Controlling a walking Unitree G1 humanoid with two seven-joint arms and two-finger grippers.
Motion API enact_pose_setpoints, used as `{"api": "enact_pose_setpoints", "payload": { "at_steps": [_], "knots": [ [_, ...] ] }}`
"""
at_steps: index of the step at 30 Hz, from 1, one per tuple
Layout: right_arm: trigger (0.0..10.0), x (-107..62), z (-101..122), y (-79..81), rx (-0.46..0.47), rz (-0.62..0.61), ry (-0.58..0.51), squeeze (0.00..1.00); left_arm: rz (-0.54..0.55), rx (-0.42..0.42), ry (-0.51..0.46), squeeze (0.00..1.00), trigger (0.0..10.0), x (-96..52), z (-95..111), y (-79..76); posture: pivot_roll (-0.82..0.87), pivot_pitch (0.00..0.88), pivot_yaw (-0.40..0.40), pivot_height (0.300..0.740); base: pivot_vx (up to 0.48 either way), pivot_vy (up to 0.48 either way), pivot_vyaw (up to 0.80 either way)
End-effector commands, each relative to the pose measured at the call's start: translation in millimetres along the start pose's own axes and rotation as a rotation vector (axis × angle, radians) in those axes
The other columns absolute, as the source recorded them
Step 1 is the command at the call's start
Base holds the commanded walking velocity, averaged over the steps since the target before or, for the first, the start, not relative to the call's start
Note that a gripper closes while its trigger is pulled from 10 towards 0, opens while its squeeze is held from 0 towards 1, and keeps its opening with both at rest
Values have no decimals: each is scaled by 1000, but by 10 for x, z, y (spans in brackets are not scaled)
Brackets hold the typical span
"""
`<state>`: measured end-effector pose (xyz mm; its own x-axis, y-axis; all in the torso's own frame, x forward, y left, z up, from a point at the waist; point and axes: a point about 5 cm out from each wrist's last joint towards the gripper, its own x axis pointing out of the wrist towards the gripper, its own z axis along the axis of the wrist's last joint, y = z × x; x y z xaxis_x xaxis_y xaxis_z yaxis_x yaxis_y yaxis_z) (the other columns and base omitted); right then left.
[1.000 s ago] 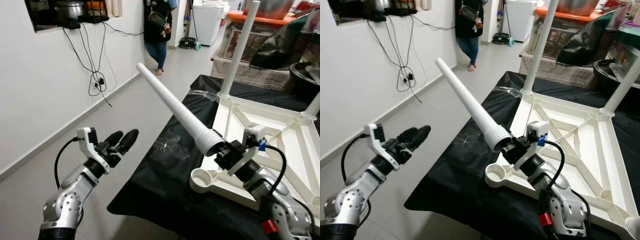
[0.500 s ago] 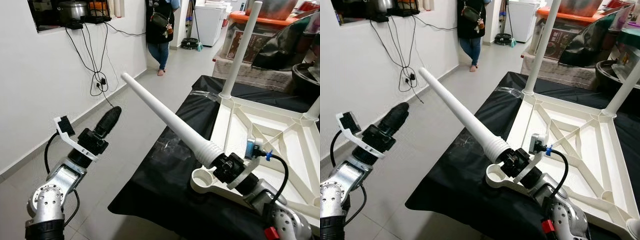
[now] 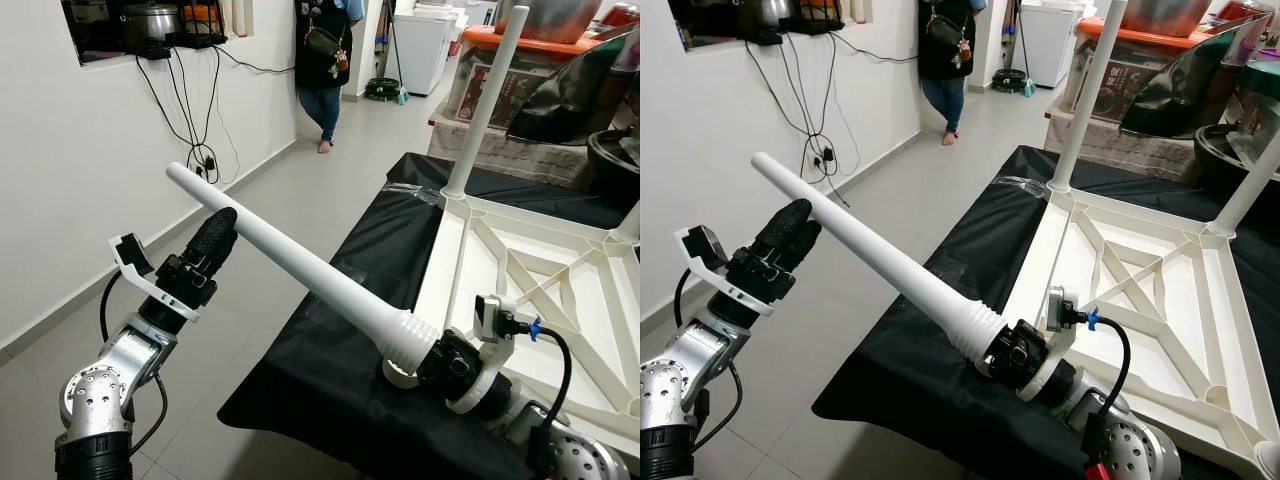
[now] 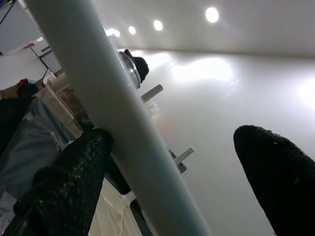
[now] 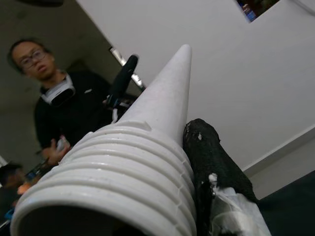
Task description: Building children table
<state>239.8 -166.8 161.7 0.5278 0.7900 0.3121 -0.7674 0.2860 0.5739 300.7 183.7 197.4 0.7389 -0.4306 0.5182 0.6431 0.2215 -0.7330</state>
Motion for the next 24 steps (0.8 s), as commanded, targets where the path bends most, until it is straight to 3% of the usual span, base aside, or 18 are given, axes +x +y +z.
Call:
{"api": "enact_pose_setpoints", "payload": {
  "at_steps": [1,12,22,23,24],
  "knots": [
    [0,36,-20,81,15,68,22,0,-6,-30,16,0,10000,23,-39,18,28,0,-75,740,0,0,0],
    [0,60,-10,145,47,114,51,0,-11,-76,55,0,10000,114,-199,62,-29,0,-61,740,0,0,0],
    [0,-14,-62,146,68,106,85,0,-46,-87,54,0,10000,215,-176,34,-35,0,-56,740,0,0,0],
    [0,-31,-108,121,82,100,107,0,-73,-102,50,0,4706,273,-178,4,-36,0,-55,740,0,0,0],
    [0,-31,-108,121,82,100,107,0,-73,-102,50,0,4706,273,-178,4,-36,0,-55,740,0,0,0]
  ]
}}
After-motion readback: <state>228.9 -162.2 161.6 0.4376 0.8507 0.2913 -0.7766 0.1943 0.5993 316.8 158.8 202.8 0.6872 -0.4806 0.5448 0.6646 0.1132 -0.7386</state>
